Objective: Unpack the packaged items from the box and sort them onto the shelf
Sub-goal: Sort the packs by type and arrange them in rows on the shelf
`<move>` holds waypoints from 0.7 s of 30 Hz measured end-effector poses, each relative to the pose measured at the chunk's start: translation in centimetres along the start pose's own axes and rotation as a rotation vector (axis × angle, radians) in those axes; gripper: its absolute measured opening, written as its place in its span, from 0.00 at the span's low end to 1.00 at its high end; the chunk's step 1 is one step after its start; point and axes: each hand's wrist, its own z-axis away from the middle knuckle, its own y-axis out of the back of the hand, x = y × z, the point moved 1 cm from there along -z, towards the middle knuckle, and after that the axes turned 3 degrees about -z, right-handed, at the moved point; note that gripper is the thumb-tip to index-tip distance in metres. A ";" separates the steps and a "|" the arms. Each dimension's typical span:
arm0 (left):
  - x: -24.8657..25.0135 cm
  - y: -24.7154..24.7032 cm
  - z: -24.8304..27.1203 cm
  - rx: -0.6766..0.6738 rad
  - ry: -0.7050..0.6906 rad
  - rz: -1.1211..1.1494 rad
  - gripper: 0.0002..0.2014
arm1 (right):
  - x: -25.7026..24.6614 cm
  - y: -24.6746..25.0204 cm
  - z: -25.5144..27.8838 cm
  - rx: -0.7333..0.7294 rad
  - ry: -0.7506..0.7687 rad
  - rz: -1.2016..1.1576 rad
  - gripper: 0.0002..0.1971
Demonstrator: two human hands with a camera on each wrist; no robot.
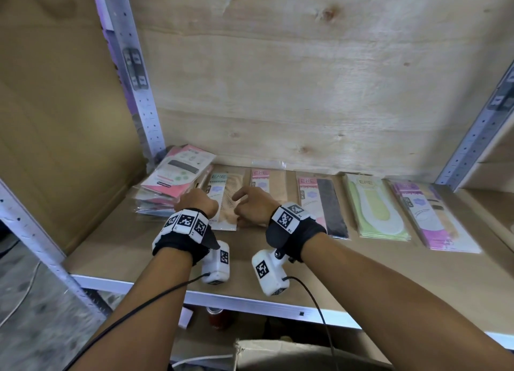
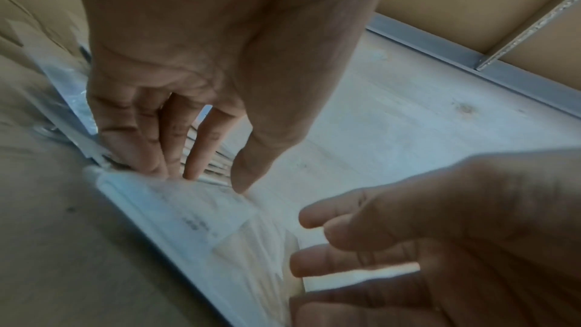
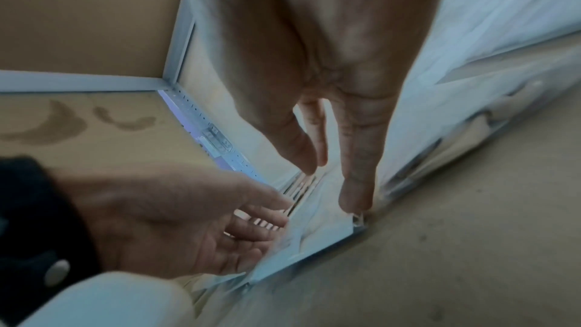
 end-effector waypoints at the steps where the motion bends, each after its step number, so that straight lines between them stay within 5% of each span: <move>1: -0.1 0.1 -0.1 0.000 0.011 0.011 0.17 | 0.2 0.2 0.0 0.005 -0.007 -0.037 0.19; 7: -0.4 1.7 -1.1 -0.075 0.043 0.441 0.25 | 0.6 1.4 1.0 0.071 -0.077 -0.443 0.12; 9: 0.2 2.3 -0.7 -0.092 0.063 0.694 0.21 | 0.8 2.3 1.5 0.129 -0.072 -0.502 0.09; 14: 3.4 2.4 2.4 -0.239 -0.061 0.987 0.10 | 2.0 6.6 3.9 0.210 -0.082 -0.662 0.20; 21: 11.0 -0.9 7.1 -0.430 -0.270 0.977 0.04 | 9.1 14.1 9.1 0.377 -0.057 -0.663 0.19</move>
